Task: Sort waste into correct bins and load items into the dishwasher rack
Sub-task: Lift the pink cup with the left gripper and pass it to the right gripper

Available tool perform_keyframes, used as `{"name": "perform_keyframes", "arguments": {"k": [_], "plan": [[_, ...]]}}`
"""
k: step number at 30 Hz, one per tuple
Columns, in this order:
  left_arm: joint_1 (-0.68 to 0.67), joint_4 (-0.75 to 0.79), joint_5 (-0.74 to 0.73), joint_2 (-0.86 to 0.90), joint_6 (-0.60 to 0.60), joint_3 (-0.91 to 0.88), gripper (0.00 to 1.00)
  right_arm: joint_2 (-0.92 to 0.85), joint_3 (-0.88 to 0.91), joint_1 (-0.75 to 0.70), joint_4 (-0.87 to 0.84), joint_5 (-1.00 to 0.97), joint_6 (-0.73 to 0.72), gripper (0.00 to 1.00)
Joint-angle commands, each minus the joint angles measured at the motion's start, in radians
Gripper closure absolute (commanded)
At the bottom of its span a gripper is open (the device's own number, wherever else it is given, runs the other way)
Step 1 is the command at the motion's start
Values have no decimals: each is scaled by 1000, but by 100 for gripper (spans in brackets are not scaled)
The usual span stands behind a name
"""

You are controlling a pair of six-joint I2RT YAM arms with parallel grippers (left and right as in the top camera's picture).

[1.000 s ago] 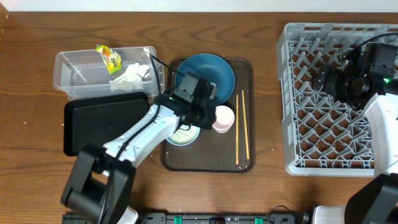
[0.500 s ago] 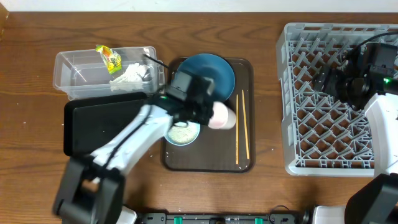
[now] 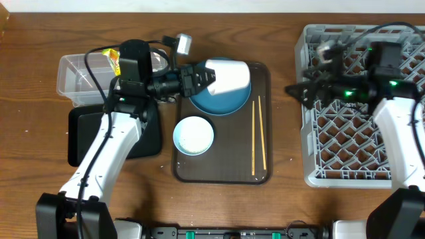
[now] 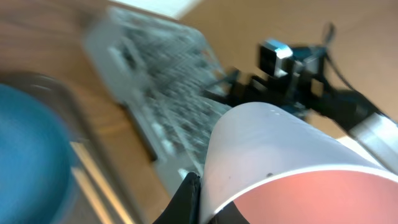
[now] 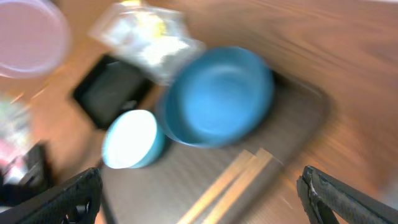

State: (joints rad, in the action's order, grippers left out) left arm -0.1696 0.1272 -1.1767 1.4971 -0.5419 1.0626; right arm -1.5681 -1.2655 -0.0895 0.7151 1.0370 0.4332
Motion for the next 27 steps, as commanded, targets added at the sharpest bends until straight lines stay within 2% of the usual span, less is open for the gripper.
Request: {"name": "perform_keyframes", "arguments": {"k": [1, 9, 18, 24, 27], "plan": [[-29, 13, -163, 7, -63, 6, 94, 21, 5, 69, -5, 180, 142, 1], [-63, 11, -163, 8, -63, 6, 94, 21, 5, 193, -39, 279, 196, 1], [-64, 9, -163, 8, -63, 6, 94, 22, 5, 212, -110, 478, 196, 2], [-64, 10, -163, 8, -63, 6, 94, 22, 5, 229, -123, 504, 192, 7], [-70, 10, -163, 8, -62, 6, 94, 22, 5, 246, -139, 497, 192, 13]]}}
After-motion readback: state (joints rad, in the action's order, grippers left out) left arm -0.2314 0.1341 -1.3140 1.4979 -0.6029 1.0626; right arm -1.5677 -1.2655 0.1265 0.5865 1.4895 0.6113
